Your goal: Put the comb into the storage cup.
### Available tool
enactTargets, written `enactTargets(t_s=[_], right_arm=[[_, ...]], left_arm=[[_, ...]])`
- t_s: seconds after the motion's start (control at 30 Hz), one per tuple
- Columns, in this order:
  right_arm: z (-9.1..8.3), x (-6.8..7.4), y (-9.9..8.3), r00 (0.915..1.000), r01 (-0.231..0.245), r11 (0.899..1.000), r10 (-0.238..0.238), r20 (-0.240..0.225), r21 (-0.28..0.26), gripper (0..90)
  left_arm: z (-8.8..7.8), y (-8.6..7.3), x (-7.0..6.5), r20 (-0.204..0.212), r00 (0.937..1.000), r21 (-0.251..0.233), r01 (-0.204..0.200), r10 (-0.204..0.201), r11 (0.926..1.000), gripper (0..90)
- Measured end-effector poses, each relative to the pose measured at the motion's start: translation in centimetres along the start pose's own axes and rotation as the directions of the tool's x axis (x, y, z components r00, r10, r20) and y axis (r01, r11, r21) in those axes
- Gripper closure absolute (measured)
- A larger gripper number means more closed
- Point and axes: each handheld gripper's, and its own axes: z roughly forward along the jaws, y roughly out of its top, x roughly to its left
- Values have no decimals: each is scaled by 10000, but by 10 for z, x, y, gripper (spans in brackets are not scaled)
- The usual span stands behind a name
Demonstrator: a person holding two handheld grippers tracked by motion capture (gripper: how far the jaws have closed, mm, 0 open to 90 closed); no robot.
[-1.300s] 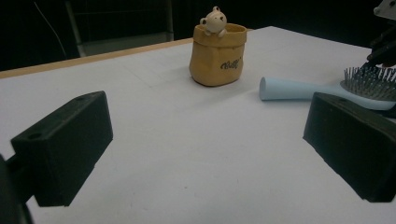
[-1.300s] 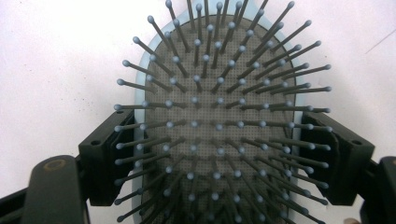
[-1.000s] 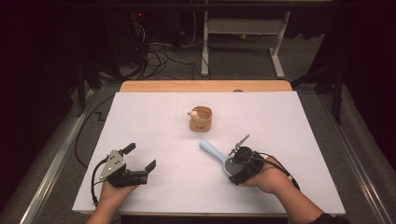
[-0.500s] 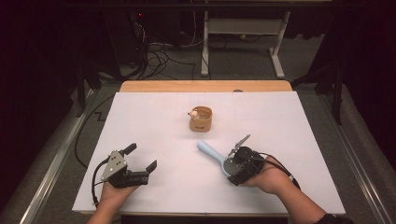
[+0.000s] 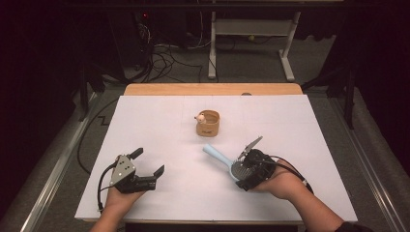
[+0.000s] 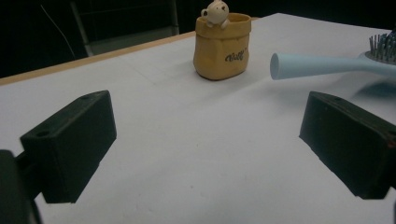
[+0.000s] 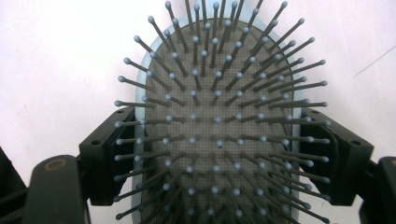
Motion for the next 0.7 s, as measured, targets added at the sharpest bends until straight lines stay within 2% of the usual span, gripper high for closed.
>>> enactTargets(t_s=[0.23,0.3,0.4,0.47,0.57,0.63,0.7], right_arm=[[-5,0,5,9997,227,9997,-227,40,-15,208],[-6,1,7,9994,352,9994,-352,63,28,208],[-8,2,10,9990,449,9990,-450,51,60,208],[-9,2,13,9987,509,9987,-509,38,79,208],[-11,5,18,9982,602,9981,-602,-16,151,208],[-12,6,21,9973,725,9973,-724,-82,138,208],[-13,7,25,9970,770,9969,-770,-57,132,208]], left_arm=[[5,10,5,-161,9999,89,8,-7,10000,0],[8,17,11,-443,9990,114,60,-55,9999,0],[11,24,13,-552,9985,-23,33,-34,10000,0],[16,32,11,-462,9988,-338,-158,142,9993,0],[24,34,7,-503,9982,-467,-359,336,9983,1],[28,32,4,-502,9978,-382,-458,438,9982,3],[31,29,-1,-590,9956,-309,-752,733,9967,3]])
